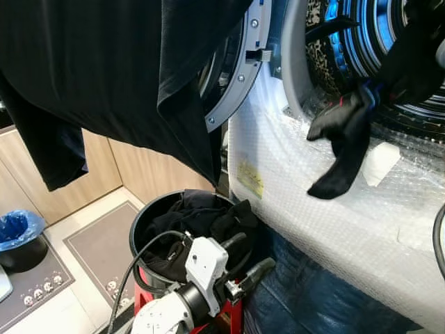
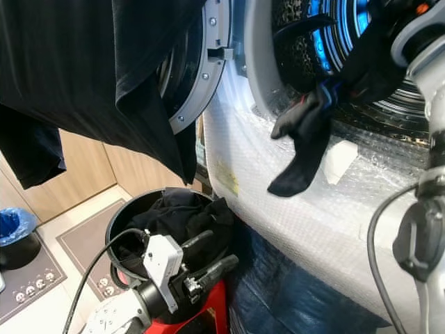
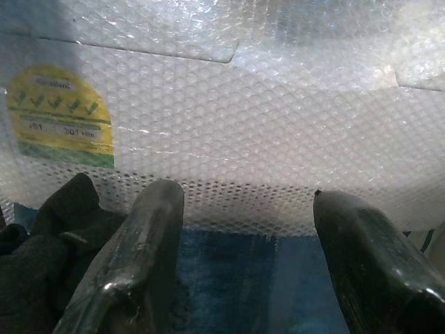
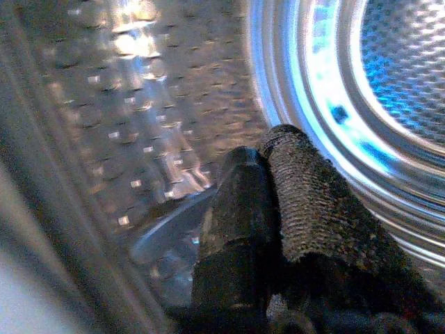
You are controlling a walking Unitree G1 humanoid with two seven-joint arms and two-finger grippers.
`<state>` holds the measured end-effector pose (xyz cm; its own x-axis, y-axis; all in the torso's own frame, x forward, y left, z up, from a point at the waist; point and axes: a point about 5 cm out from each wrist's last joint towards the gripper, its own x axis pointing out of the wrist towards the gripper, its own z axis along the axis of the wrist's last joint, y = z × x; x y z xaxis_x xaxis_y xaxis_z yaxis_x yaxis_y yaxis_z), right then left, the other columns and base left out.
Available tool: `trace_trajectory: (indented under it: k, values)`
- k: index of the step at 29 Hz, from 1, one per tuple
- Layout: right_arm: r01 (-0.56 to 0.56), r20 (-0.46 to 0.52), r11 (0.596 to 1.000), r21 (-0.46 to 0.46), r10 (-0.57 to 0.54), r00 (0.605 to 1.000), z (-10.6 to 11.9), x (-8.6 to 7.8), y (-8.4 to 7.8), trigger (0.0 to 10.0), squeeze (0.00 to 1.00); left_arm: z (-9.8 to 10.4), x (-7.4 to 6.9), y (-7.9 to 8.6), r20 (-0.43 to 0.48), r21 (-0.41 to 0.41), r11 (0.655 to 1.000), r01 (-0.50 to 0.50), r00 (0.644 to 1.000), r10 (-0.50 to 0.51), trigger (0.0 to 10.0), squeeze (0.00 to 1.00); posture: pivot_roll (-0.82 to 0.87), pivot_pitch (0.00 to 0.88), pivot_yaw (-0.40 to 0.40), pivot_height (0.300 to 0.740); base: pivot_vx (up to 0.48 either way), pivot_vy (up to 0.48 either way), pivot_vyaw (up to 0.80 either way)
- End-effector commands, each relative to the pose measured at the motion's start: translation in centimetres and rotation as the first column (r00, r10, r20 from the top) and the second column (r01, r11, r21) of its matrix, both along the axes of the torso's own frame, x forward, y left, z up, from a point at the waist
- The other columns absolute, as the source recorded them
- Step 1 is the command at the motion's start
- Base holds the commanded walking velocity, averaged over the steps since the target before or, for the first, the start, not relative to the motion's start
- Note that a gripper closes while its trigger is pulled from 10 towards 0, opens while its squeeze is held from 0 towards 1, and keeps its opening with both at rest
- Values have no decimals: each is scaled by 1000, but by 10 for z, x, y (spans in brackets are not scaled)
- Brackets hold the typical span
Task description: Clothes washing
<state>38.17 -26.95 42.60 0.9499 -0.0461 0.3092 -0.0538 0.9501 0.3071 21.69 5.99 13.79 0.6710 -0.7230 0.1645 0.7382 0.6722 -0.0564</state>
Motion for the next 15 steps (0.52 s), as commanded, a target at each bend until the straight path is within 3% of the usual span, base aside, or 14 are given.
trace_trajectory:
  k: [1, 10, 15]
  values:
    - [81, 17, 996, 22, -81, 997, 12, -3, -4, 10000, 0, -4, -1, 0, -16, 8, 1000, -15, 1000, 16, 10000, 0, 12, 0, -63, 740, 0, 0, 0]
    - [304, 122, 942, 140, -321, 939, 40, -12, -11, 10000, 0, -5, -2, -4, -23, -9, 1000, -21, 1000, 21, 10000, 0, 16, 0, -77, 740, 0, 0, 0]
    - [332, 152, 924, 191, -362, 920, 46, -15, -12, 10000, 0, -6, -3, -6, -24, -14, 1000, -19, 1000, 19, 10000, 0, 23, 0, -86, 740, 0, 0, 0]
